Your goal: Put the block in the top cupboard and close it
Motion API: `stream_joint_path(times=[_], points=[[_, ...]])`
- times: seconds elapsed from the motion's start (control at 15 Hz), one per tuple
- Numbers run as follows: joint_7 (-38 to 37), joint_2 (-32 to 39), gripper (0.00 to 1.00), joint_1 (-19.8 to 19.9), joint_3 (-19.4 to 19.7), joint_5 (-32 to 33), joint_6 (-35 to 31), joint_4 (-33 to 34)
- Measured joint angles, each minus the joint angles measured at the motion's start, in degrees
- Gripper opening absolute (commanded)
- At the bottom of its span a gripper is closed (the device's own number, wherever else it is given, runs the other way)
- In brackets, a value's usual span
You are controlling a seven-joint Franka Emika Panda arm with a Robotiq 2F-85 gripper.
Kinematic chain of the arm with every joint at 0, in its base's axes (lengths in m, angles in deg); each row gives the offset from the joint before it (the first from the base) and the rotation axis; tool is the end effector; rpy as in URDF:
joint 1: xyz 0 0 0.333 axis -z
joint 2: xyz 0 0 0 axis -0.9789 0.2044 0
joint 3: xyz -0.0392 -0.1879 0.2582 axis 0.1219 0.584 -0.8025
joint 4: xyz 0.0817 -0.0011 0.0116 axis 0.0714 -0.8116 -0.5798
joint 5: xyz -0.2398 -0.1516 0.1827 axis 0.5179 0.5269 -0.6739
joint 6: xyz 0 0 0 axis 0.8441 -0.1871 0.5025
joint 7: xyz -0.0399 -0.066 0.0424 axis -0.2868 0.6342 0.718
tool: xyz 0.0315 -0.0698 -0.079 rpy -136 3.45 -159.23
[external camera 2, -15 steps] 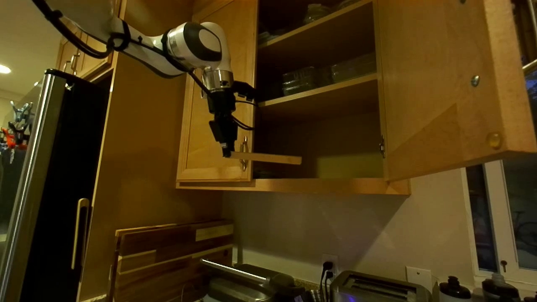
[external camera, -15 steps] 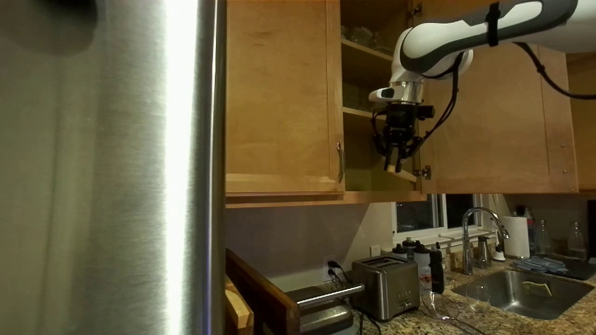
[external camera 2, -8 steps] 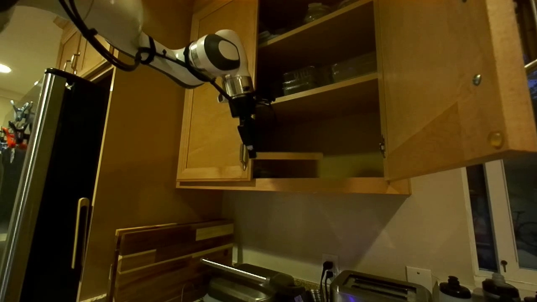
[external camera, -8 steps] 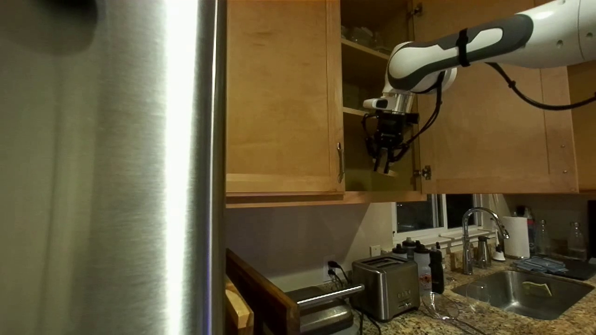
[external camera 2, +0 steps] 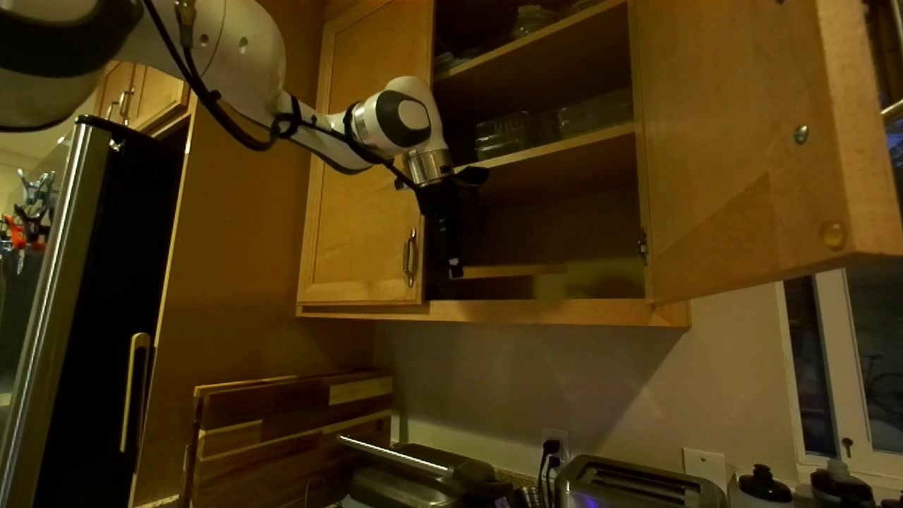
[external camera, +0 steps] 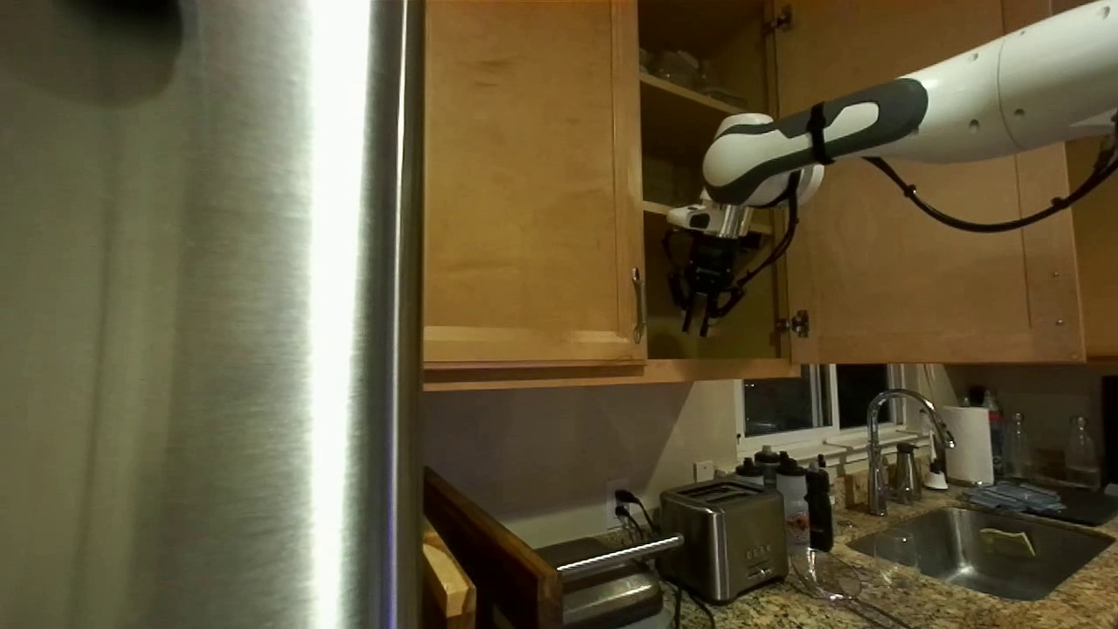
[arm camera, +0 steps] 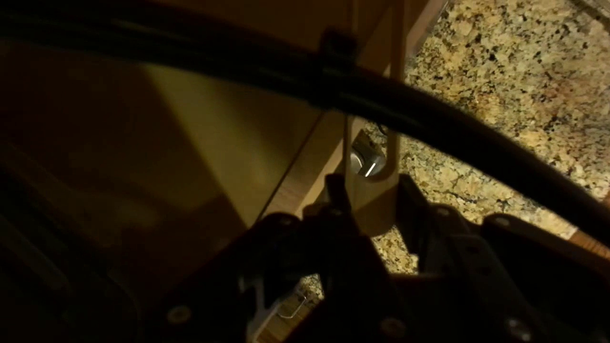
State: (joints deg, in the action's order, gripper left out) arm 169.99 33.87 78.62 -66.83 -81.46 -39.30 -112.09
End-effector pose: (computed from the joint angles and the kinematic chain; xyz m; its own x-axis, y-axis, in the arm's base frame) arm 0.5052 -0.0964 0.7101 -0.3056 0.9081 -0.2864 0.8472 0.3966 0.3536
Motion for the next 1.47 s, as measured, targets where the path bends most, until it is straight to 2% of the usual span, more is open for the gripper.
stream_joint_path(times=[0.33, 0.73, 0.8, 1.0, 1.07, 1.13, 1.4, 1.47], points=[[0.22, 3.85, 0.10, 1.38, -0.29, -1.67, -4.66, 1.96], [0.22, 6.58, 0.10, 2.27, -0.60, -1.79, -6.17, 3.42], [0.22, 6.88, 0.29, 2.42, -0.69, -1.82, -6.20, 3.65], [0.22, 7.35, 0.29, 2.80, -0.98, -2.00, -6.20, 4.25], [0.22, 7.43, 0.54, 2.82, -0.99, -2.05, -6.20, 4.37], [0.22, 7.49, 0.30, 2.82, -1.00, -2.10, -6.20, 4.48], [0.21, 7.83, 0.53, 2.79, -1.00, -2.10, -6.14, 4.50], [0.21, 7.86, 0.54, 2.79, -1.00, -2.09, -6.14, 4.50]])
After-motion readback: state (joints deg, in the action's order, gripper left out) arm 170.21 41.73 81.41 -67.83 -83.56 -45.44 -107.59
